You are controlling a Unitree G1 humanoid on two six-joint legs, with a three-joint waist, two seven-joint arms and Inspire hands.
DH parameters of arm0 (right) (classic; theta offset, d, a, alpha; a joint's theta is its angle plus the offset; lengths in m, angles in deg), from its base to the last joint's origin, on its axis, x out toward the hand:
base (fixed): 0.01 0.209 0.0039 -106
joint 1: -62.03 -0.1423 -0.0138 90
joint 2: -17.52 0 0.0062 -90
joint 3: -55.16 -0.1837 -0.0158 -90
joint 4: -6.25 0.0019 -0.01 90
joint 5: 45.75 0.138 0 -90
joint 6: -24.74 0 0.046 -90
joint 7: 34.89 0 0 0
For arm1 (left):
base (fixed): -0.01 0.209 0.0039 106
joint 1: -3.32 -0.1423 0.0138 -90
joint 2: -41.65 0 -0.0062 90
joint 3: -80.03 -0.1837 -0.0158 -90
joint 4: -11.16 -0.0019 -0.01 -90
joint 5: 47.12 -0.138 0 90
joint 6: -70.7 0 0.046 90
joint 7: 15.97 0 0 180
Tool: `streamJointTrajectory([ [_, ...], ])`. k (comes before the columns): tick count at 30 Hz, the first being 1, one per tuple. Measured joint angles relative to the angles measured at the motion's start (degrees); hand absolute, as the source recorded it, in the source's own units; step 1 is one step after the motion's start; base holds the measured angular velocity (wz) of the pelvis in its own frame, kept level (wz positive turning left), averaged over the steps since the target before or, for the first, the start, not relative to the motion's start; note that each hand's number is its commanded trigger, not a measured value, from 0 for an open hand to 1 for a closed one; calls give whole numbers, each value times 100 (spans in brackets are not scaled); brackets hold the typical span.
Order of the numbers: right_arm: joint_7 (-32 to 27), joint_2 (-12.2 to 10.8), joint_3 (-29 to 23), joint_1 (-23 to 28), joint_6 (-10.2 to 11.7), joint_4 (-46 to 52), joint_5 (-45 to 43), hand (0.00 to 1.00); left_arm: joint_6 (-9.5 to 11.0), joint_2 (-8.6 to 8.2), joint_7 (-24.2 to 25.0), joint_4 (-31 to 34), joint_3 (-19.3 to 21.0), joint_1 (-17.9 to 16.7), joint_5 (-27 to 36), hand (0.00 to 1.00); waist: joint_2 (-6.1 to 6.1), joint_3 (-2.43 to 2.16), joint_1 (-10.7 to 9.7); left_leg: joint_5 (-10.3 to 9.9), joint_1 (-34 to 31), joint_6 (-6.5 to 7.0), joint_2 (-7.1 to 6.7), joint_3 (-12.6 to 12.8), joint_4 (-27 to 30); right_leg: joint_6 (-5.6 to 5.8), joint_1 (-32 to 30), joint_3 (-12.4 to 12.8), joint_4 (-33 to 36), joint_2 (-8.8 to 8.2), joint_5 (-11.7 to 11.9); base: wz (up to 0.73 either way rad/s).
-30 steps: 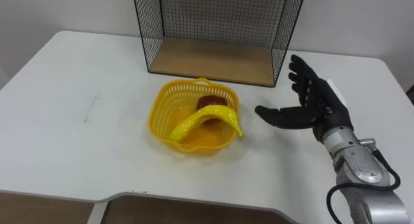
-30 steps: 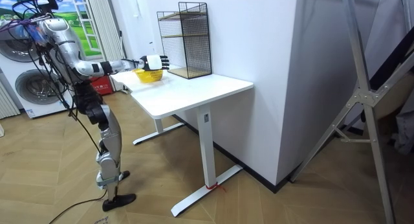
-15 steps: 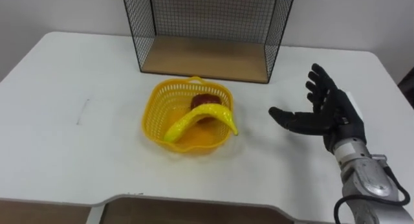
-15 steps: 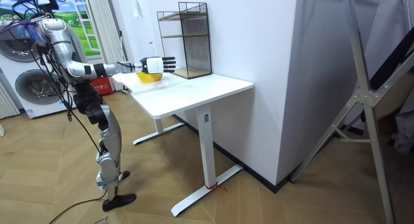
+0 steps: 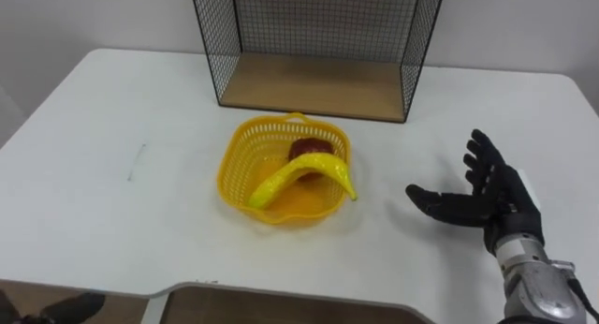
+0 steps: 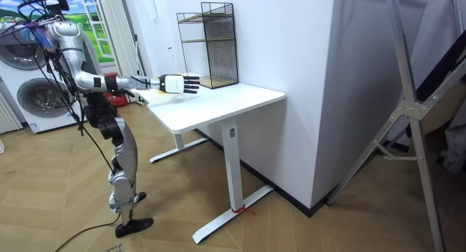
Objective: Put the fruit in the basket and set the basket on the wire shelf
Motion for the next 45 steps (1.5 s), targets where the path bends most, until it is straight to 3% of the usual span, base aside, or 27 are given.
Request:
streamJointTrajectory([
  [9, -311, -188, -256, 231, 45, 0, -129, 0, -37, 9, -1219, 844, 182, -52, -743, 0, -36, 32, 153, -6, -109, -9, 27, 15, 59, -6, -110, 82, 7, 25, 4, -2],
  [10, -313, -188, -250, 254, 46, 1, -134, 0, 12, 11, -1448, 1141, 236, -50, -783, 0, -24, 40, 171, -6, -148, -9, 23, -12, 56, -6, -108, 76, 9, 25, 4, 6],
  [14, -307, -185, -202, 258, 86, 61, -119, 0, 653, 58, -2204, 1935, 639, 116, -794, 0, 110, 9, 233, -4, -73, -5, 2, 4, 14, -3, -85, 87, 7, 11, 5, -2],
  [18, -298, -149, -207, 358, 90, 192, -69, 0, 758, 55, -2575, 2191, 853, 94, -924, 0, 174, -12, 249, 3, -43, -10, -1, 14, 12, 1, -69, 65, 4, 9, 3, 0],
  [24, -28, -155, -203, 429, 95, 191, 217, 0, 857, 15, -2780, 2521, 886, 0, -974, 0, 119, 13, 302, 5, -17, -15, 5, -9, -23, 3, -84, 59, 0, 13, 1, 1],
  [28, 44, -188, -178, 428, 148, 221, 394, 0, 1003, 30, -2551, 2723, 850, 88, -380, 0, 4, 30, 284, 3, -28, -13, 4, -19, 6, 3, -85, 39, 23, 7, 1, 0],
  [31, 99, -200, -150, 409, 293, 241, 690, 0, 1032, 35, -2157, 2839, 552, 131, 245, 0, -14, 47, 257, 2, -57, -12, -7, -37, 35, 4, -26, -4, 5, 3, 3, 6],
  [37, 300, -347, -126, 400, 546, 427, 1088, 0, 1088, 32, -1144, 2840, -210, 131, 1093, 0, 77, 99, 152, 2, -71, -12, -2, -32, 26, 4, -19, 8, 6, 7, 3, 0],
  [41, 473, -481, 90, 393, 591, 426, 1095, 0, 1090, 21, -351, 2847, -618, 225, 1533, 0, 175, 74, 64, 4, -65, -12, 1, -17, 33, 4, -26, 13, 16, 4, 3, 0],
  [45, 624, -485, 238, 253, 600, 426, 1297, 0, 1106, -7, 339, 2847, -858, 373, 1832, 0, 173, 75, 6, 8, -31, -10, 5, 52, 33, 4, -27, 74, 17, 0, 3, -8],
])
